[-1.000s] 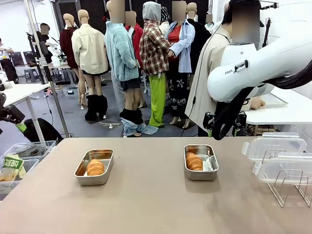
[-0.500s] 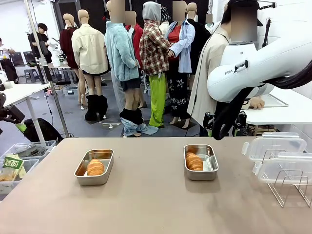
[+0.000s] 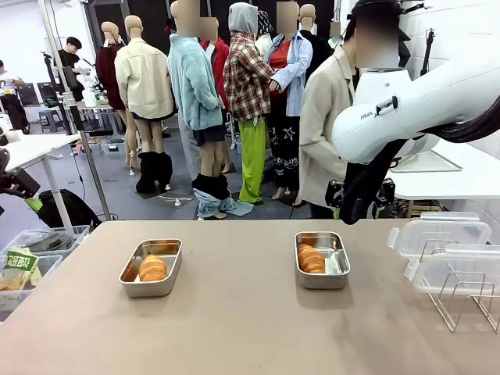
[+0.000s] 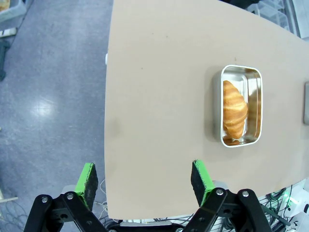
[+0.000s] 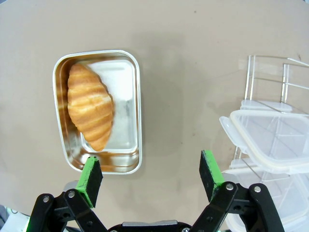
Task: Place the bread in airtight containers.
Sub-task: Pick up one Airtight Container lid and hand it to the human.
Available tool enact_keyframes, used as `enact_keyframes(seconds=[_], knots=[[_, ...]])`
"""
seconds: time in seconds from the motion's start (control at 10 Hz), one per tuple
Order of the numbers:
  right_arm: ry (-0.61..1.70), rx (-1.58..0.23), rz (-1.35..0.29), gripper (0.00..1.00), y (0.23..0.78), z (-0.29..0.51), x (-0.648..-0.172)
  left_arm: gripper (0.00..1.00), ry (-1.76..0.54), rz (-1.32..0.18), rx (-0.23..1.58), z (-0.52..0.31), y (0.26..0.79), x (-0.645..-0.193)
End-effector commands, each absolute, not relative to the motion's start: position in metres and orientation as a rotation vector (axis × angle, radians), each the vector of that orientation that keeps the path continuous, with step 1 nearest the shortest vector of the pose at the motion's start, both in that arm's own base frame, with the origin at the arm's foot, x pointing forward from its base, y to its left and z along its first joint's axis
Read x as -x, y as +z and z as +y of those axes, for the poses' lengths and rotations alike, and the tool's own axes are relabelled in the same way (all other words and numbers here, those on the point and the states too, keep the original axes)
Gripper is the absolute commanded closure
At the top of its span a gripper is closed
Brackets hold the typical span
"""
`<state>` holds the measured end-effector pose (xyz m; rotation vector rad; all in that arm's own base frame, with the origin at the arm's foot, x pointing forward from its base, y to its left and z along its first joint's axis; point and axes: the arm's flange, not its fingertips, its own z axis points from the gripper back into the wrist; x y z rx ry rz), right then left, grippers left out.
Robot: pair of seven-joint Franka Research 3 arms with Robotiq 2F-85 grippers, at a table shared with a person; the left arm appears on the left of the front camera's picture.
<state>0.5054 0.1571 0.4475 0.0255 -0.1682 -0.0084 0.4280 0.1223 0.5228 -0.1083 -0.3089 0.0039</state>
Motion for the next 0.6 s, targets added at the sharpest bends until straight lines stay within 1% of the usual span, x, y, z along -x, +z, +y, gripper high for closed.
enact_keyframes(seconds=[0.0, 0.5], knots=[[-0.025, -0.031, -0.177, 0.00, 0.4459, 0.1588, -0.5065, 0.00, 0.008, -0.316, 0.108, 0.1230, 0.5237, -0.4268], [-0.025, -0.031, -0.177, 0.00, 0.4459, 0.1588, -0.5065, 0.00, 0.008, -0.316, 0.108, 0.1230, 0.5237, -0.4268]])
